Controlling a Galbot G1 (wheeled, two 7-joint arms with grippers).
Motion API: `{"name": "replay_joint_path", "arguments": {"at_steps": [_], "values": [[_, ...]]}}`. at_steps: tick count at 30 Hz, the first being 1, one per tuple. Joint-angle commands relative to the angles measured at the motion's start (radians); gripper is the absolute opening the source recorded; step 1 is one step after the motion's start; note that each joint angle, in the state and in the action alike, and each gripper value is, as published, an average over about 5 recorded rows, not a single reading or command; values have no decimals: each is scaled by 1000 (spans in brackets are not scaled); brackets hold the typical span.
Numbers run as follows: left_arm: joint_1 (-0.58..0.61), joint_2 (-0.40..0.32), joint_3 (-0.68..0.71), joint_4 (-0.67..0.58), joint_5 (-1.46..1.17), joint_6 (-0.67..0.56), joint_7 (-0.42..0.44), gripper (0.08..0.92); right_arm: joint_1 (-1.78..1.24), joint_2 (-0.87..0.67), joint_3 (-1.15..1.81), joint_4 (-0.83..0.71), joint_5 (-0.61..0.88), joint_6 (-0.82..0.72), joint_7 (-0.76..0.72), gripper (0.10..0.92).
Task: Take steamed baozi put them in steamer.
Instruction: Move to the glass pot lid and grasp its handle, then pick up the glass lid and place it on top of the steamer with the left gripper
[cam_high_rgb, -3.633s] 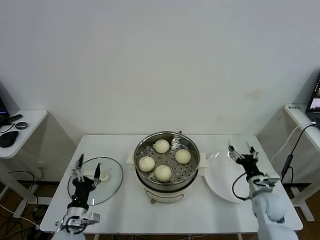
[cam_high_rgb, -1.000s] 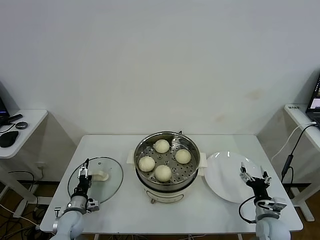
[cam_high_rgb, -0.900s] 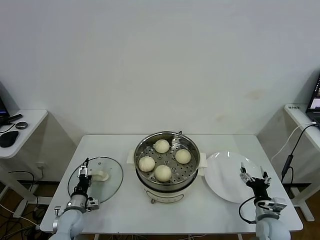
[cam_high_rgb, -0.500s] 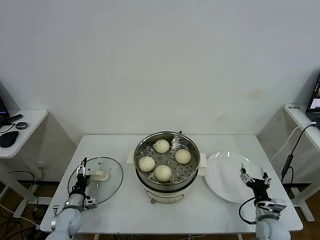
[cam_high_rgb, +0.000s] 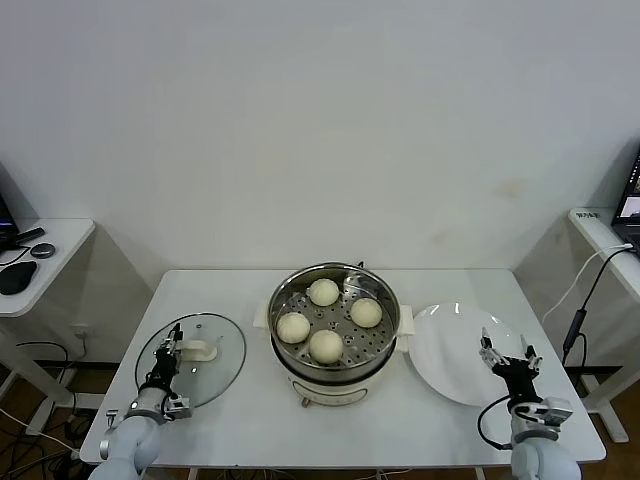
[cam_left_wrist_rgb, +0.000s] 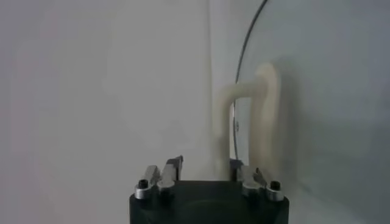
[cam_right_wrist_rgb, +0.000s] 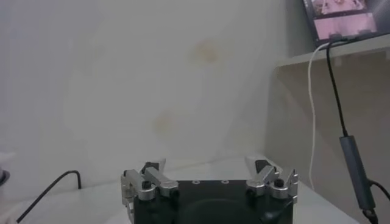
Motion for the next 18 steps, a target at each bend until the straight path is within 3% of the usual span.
{"name": "replay_joint_path", "arguments": {"at_steps": [1,6,14,18], "values": [[13,-23,-20,-33,-18,17,18,295,0,2,-3,0,-2,-1,-2,823],[57,-60,-28,-191,-122,233,129,181,-1,3,-4,3,-2,-2,-2,823],[149,-105,-42,-453,-146,519,172,174,-3,2,-3,17,6,-7,-2,823],[177,-142,-56,-595,-61,649,252,174,-1,6,-4,22,11,-11,-2,823]]}}
